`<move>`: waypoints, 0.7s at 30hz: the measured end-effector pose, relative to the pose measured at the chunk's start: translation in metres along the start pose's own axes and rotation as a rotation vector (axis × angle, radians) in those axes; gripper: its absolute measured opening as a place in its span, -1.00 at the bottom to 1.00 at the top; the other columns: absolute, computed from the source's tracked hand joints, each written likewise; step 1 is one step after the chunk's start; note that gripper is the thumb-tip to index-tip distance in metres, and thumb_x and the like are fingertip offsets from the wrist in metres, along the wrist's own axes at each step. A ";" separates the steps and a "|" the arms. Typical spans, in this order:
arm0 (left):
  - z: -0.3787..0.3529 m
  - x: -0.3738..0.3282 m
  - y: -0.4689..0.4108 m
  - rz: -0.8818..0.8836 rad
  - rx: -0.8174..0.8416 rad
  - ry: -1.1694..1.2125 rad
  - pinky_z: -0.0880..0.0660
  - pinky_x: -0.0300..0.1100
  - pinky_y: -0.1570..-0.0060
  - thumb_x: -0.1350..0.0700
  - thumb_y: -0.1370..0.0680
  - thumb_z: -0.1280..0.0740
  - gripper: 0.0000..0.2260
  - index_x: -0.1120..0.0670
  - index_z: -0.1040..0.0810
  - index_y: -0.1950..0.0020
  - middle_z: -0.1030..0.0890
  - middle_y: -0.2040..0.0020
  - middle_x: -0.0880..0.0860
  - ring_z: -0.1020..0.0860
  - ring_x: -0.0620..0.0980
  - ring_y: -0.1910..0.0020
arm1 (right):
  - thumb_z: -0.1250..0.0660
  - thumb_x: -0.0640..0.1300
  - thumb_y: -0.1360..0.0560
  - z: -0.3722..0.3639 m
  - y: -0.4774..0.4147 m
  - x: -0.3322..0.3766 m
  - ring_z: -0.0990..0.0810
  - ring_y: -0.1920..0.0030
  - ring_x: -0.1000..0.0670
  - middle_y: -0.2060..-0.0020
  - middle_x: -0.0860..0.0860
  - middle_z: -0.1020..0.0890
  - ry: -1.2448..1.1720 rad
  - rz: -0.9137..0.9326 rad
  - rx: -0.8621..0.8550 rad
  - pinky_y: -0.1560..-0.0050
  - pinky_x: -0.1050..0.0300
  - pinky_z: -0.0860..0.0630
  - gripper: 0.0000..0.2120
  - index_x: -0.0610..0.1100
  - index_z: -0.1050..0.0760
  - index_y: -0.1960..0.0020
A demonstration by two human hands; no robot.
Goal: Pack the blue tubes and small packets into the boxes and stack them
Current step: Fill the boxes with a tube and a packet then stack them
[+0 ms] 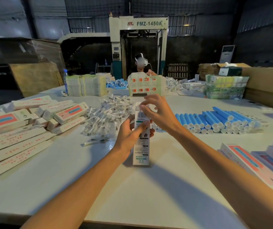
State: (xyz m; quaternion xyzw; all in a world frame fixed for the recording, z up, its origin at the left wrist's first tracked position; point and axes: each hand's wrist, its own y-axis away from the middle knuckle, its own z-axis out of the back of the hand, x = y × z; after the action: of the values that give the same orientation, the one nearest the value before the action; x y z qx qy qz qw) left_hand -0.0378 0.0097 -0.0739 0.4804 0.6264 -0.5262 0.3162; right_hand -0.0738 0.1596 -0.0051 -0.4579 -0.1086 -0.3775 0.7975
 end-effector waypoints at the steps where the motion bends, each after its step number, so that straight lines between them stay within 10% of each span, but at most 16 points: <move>1: 0.000 0.000 0.000 0.001 -0.011 -0.003 -0.69 0.24 -0.10 0.06 -0.58 -0.56 -0.63 0.12 -0.58 -0.32 -0.74 -0.11 0.25 -0.74 0.34 0.00 | -0.33 0.00 -0.66 0.000 0.004 -0.001 -0.35 -0.36 0.04 -0.35 0.00 -0.48 -0.009 -0.017 -0.003 -0.40 -0.11 -0.39 -0.77 -0.10 -0.68 -0.16; 9: -0.002 -0.003 0.002 -0.044 -0.035 -0.013 -0.68 0.25 -0.10 0.14 -0.61 -0.51 -0.53 0.04 -0.38 -0.44 -0.74 -0.15 0.22 -0.74 0.35 -0.01 | -0.29 -0.02 -0.69 -0.001 0.031 -0.009 -0.41 -0.37 0.06 -0.35 0.10 -0.46 -0.146 -0.037 -0.029 -0.39 -0.08 -0.44 -0.68 0.02 -0.50 -0.44; 16: -0.002 -0.007 0.004 -0.098 0.003 -0.098 -0.70 0.18 -0.02 0.19 -0.63 -0.47 -0.42 -0.21 -0.29 -0.50 -0.74 -0.12 0.22 -0.75 0.32 0.02 | -0.35 0.09 -0.64 0.000 0.022 -0.005 -0.24 -0.47 0.02 -0.41 0.01 -0.35 -0.071 -0.062 0.147 -0.51 -0.06 -0.26 -0.71 -0.03 -0.62 -0.27; 21: -0.003 -0.006 0.003 -0.135 0.027 -0.142 -0.70 0.19 -0.02 0.12 -0.66 -0.45 -0.46 -0.21 -0.28 -0.52 -0.74 -0.10 0.23 -0.74 0.34 0.05 | -0.37 0.02 -0.65 0.000 0.033 -0.009 -0.46 -0.38 0.11 -0.37 0.09 -0.46 -0.307 -0.090 -0.043 -0.36 0.02 -0.47 -0.66 0.05 -0.46 -0.39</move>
State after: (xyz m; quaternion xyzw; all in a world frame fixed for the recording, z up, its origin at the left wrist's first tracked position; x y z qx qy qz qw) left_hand -0.0324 0.0105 -0.0688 0.4026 0.6263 -0.5875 0.3171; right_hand -0.0572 0.1739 -0.0312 -0.5220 -0.2416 -0.3408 0.7437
